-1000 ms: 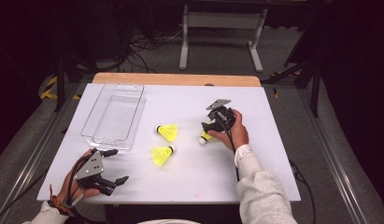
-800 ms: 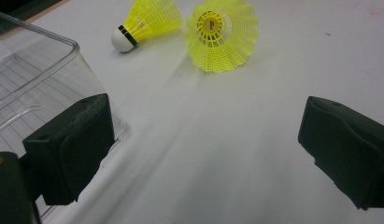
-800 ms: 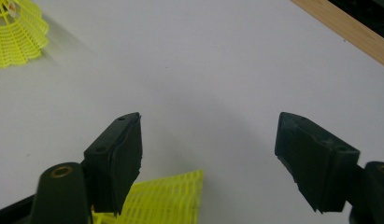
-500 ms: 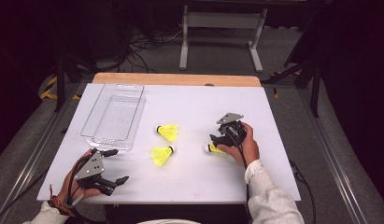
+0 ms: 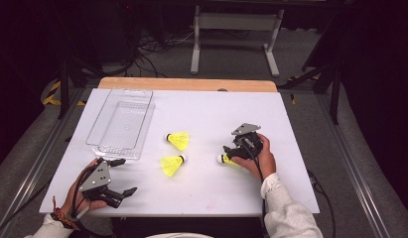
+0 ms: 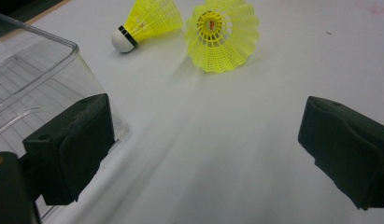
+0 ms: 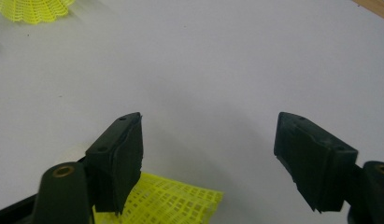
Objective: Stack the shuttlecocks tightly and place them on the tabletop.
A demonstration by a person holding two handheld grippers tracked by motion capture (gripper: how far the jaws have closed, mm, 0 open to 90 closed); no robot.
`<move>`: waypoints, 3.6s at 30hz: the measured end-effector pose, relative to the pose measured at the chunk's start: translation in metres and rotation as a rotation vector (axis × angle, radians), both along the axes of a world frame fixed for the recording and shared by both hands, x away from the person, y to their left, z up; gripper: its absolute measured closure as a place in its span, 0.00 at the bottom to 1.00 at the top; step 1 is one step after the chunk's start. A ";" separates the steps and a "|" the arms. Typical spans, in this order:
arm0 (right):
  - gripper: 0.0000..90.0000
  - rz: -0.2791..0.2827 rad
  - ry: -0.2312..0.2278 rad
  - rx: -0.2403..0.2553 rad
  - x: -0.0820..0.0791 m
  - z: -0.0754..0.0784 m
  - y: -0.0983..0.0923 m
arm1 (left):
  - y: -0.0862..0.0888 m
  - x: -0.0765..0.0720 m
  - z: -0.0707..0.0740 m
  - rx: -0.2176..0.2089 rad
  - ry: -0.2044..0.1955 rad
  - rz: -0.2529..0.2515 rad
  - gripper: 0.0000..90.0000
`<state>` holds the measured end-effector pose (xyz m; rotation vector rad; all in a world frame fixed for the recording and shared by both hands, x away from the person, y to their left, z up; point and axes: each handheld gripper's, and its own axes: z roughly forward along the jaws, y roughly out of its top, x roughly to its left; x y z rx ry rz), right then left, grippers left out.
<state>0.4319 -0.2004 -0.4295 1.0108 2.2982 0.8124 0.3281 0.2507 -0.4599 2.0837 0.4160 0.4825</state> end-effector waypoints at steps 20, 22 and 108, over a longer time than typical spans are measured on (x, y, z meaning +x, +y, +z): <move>0.27 -0.024 -0.039 0.048 -0.016 0.012 -0.025 | -0.001 0.000 0.000 0.000 -0.002 -0.001 0.05; 0.27 -0.023 -0.039 0.046 -0.015 0.011 -0.025 | -0.001 0.000 0.000 0.001 -0.004 -0.001 0.05; 0.61 0.176 -0.012 0.059 -0.065 -0.018 -0.030 | 0.002 -0.002 0.004 -0.005 -0.019 -0.004 0.05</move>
